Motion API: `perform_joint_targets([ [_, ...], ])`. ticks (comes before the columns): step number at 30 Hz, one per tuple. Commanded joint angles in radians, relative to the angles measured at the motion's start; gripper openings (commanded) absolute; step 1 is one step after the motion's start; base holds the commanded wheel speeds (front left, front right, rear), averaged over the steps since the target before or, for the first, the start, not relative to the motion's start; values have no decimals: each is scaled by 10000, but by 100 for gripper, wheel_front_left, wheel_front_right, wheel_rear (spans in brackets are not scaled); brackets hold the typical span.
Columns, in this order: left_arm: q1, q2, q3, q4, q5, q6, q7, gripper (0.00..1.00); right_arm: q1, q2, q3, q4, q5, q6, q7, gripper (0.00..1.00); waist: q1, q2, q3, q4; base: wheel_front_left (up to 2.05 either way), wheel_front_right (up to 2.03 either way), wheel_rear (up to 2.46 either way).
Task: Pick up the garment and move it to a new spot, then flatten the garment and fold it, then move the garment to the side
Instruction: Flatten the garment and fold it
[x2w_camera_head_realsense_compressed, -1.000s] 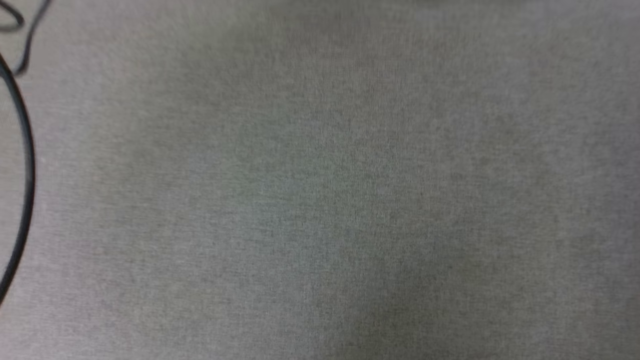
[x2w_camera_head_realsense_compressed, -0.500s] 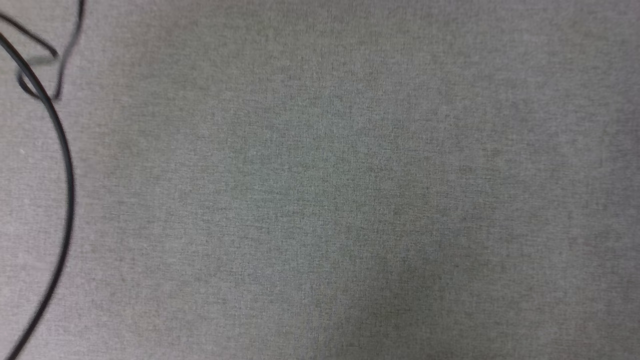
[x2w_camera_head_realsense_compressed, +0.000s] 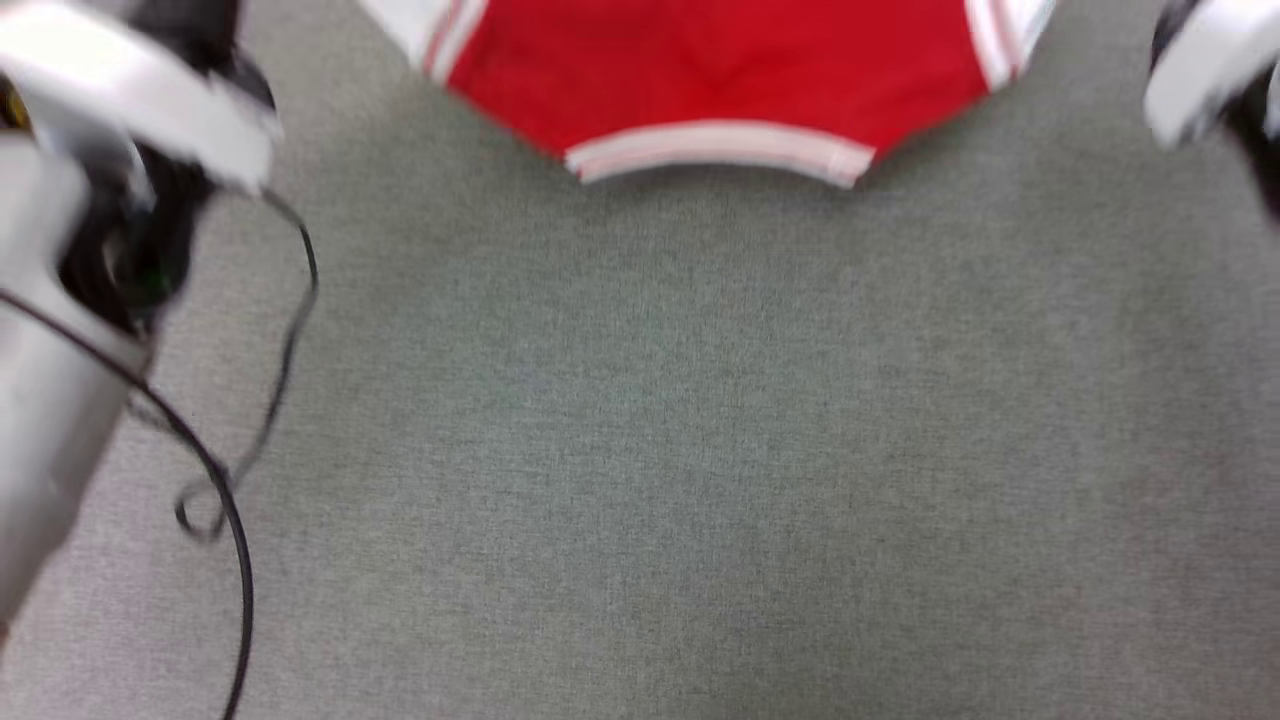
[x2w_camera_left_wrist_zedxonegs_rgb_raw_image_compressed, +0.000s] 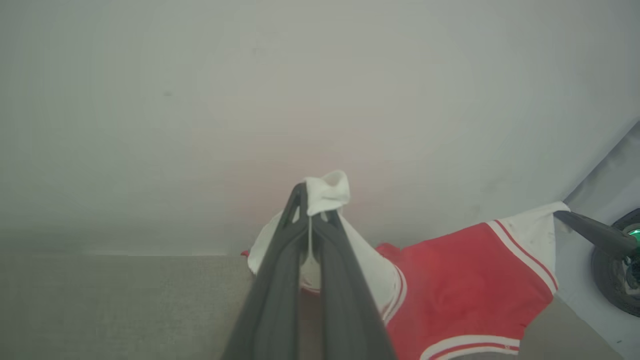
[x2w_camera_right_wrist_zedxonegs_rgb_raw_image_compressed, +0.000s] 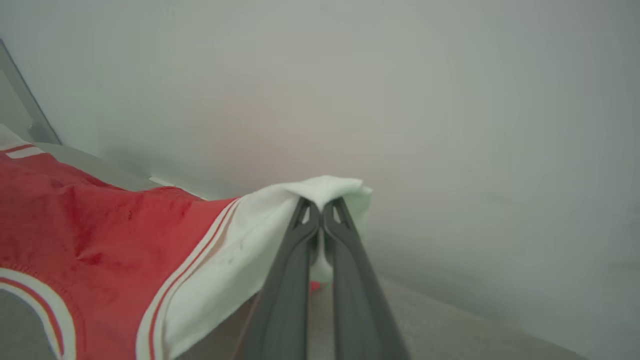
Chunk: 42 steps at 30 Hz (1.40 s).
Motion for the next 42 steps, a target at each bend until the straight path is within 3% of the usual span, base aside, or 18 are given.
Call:
perform_joint_targets([
  [1, 341, 75, 18, -141, 66, 68, -73, 0, 343, -95, -2, -122, 104, -11, -87, 0, 0, 0, -361, 6, 0, 0, 0],
  [8, 3103, 583, 450, -1412, -40, 738, -233, 0, 3288, -656, -119, -1283, 497, -11, -23, 0, 0, 0, -1372, -52, 0, 0, 0],
  [15, 6186, 684, 1654, -2768, 126, 1385, -247, 0, 6127, -678, -673, -2309, 592, -11, 340, 0, 0, 0, -2235, -194, 0, 0, 0],
  [32, 11887, -192, 3758, -3846, 439, 2059, -250, 0, 11686, 70, -2900, -4221, 24, -11, 1576, 0, 0, 0, -3717, -425, 0, 0, 0],
  [42, 13807, -1069, 4520, -3882, 782, 1999, -251, 0, 13906, 310, -3724, -4621, -308, -14, 2306, 0, 0, 0, -3990, -272, 0, 0, 0],
])
